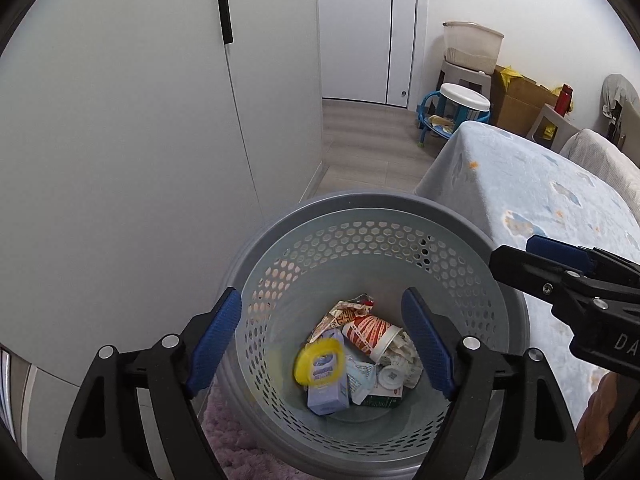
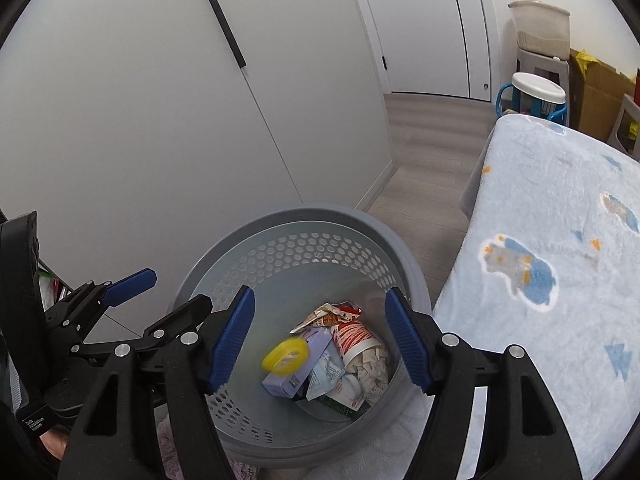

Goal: Collect trash

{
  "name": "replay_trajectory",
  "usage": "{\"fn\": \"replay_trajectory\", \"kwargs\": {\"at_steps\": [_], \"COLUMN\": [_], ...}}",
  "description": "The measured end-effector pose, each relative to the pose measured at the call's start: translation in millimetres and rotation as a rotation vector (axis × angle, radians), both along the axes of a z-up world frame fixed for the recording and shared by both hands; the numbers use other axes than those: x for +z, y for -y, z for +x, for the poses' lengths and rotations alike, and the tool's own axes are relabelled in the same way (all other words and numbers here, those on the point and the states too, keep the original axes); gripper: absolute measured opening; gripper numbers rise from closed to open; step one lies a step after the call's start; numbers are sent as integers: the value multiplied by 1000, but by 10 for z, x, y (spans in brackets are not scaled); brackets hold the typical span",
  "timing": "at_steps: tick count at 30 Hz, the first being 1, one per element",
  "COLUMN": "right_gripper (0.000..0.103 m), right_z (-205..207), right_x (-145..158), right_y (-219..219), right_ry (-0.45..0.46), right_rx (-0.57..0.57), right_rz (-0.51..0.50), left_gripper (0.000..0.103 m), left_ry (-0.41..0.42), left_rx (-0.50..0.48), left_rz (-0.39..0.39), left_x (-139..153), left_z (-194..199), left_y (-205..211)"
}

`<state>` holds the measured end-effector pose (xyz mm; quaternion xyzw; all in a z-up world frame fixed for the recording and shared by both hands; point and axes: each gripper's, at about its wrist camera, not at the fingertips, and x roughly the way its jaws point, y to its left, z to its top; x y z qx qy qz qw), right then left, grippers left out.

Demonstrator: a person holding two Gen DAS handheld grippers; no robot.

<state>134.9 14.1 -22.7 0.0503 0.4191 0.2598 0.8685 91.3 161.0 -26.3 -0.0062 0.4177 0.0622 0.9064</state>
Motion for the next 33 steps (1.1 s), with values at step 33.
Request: {"fn": "replay_trajectory", "kwargs": {"at_steps": [33], "right_gripper": [72], "right_z": [-22], "right_x": [6], "right_y": [75], "right_ry": [-2], "right_rx": [-13], "right_rz": [4], "left_gripper": [81], "left_ry": [15], "left_rx": [13], "left_rz": [31], "left_x": [63], "left_z": [-41], "left_y": [35]}}
